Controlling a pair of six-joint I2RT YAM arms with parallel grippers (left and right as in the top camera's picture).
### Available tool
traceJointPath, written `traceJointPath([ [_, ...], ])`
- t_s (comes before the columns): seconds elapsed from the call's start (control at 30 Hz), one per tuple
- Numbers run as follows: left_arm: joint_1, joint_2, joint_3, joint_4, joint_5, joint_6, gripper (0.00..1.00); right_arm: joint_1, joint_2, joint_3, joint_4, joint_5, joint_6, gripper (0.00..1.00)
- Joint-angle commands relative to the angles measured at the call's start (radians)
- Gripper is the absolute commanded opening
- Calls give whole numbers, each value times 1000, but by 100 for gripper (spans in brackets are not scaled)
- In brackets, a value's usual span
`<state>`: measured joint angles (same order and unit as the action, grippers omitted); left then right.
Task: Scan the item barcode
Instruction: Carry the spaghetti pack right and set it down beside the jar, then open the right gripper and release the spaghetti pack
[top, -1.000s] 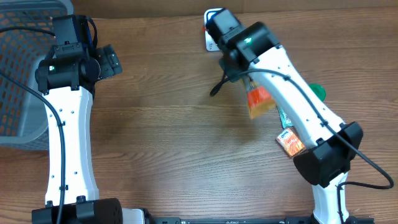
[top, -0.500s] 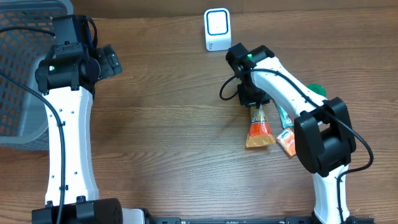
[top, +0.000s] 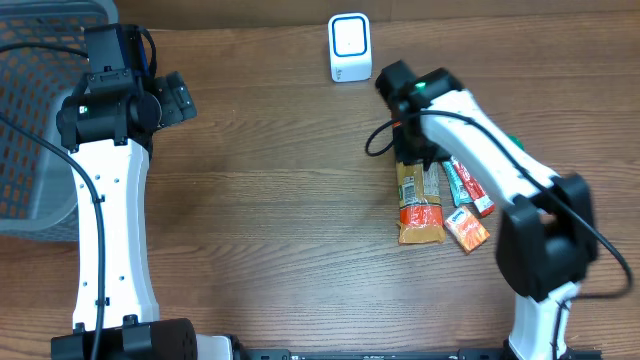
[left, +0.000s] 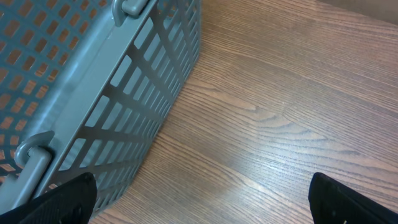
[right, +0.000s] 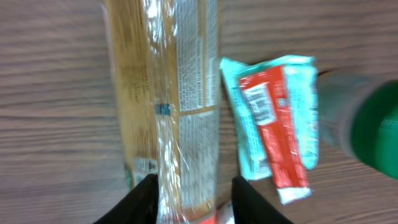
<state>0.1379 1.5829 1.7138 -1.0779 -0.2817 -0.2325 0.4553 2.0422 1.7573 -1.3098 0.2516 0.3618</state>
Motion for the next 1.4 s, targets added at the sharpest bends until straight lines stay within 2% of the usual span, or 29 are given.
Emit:
traceJointPath([
  [0.0, -1, -14, 18, 1, -13, 8, 100, -50, -130, -2, -8, -49, 6, 46],
  [0.03, -1, -14, 18, 1, -13, 8, 100, -61, -139, -2, -12, -51, 5, 50],
  [0.1, -1, -14, 18, 1, -13, 8, 100, -89, -146, -2, -28, -51, 6, 73],
  [0.13, -1, -14, 18, 1, -13, 8, 100, -100, -146, -2, -44, -51, 6, 100],
  [0.3, -1, -14, 18, 0, -13, 8, 100, -139, -144, -2, -48, -51, 5, 100],
  [1.37, -1, -14, 18, 0, -13, 8, 100, -148, -156, -4, 0, -51, 5, 100],
])
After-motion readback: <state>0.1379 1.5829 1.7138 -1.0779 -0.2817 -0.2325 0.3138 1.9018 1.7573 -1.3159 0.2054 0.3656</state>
